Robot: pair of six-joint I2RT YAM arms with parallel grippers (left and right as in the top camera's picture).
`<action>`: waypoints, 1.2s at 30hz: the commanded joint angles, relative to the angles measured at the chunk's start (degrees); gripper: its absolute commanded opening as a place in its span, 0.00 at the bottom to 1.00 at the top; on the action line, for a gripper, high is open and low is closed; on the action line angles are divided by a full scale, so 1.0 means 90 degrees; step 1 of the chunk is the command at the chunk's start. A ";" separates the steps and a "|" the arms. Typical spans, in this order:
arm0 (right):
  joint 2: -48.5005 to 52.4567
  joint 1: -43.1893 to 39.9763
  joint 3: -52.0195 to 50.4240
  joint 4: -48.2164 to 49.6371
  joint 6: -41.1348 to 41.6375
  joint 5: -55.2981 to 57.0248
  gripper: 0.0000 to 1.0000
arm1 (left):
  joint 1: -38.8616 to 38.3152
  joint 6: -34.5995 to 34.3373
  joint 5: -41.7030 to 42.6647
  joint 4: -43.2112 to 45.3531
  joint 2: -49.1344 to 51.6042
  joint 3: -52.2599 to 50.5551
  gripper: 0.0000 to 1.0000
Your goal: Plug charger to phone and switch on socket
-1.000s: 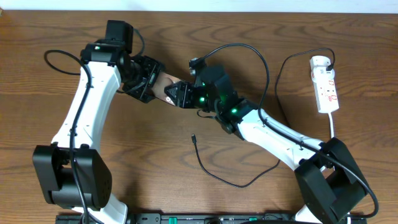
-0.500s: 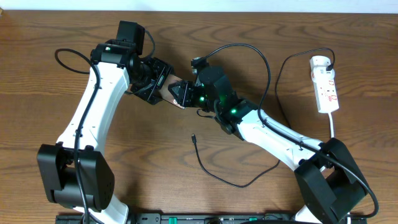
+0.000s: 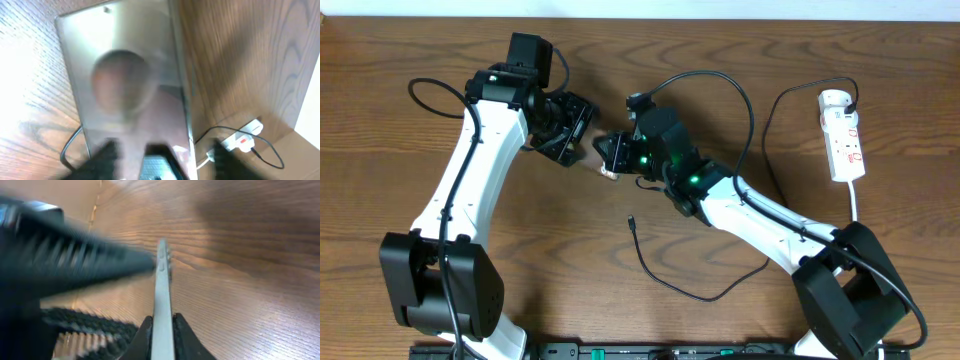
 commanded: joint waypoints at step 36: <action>0.0046 -0.2232 0.0104 0.2409 0.3609 -0.1207 0.01 | 0.0712 0.2531 0.2482 0.2356 -0.0129 -0.0005 0.64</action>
